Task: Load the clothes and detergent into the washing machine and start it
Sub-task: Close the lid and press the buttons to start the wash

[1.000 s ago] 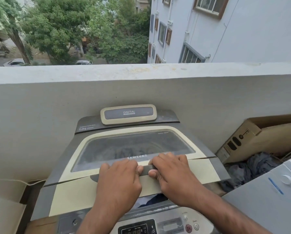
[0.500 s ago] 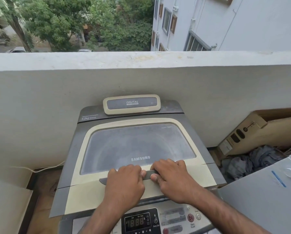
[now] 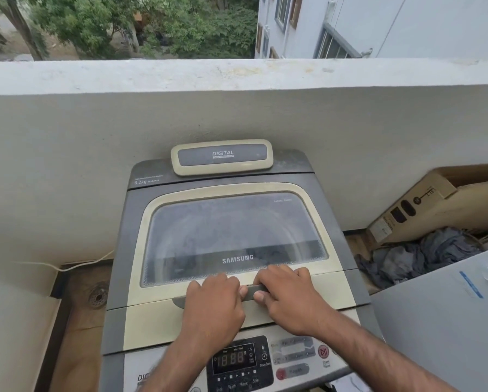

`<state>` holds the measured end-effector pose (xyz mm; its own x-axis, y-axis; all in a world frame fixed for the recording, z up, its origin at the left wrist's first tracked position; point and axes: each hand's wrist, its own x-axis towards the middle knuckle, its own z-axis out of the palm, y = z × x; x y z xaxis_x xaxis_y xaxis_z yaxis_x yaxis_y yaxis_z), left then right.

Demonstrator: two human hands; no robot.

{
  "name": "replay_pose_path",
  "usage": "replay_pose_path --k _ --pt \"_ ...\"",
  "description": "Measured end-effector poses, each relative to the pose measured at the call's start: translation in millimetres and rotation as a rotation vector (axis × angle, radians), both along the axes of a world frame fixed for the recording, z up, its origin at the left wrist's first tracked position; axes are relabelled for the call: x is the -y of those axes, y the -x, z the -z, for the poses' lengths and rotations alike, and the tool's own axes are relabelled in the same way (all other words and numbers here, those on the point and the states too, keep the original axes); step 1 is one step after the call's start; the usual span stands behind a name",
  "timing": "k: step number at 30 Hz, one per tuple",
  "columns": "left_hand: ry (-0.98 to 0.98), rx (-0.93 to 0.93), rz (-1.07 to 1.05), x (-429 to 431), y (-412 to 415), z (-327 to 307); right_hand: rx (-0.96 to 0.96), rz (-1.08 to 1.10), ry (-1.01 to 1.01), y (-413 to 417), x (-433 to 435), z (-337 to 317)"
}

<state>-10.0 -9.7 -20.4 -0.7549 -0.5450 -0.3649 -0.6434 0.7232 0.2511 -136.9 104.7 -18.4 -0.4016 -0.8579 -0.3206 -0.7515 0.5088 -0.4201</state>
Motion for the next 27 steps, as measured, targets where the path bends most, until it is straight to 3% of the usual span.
replay_pose_path --k 14,27 --pt "0.125 -0.216 0.027 -3 -9 30 -0.140 -0.041 0.064 -4 -10 25" --pt "0.271 -0.421 -0.019 -11 -21 51 -0.112 0.019 0.184 1 -22 32"
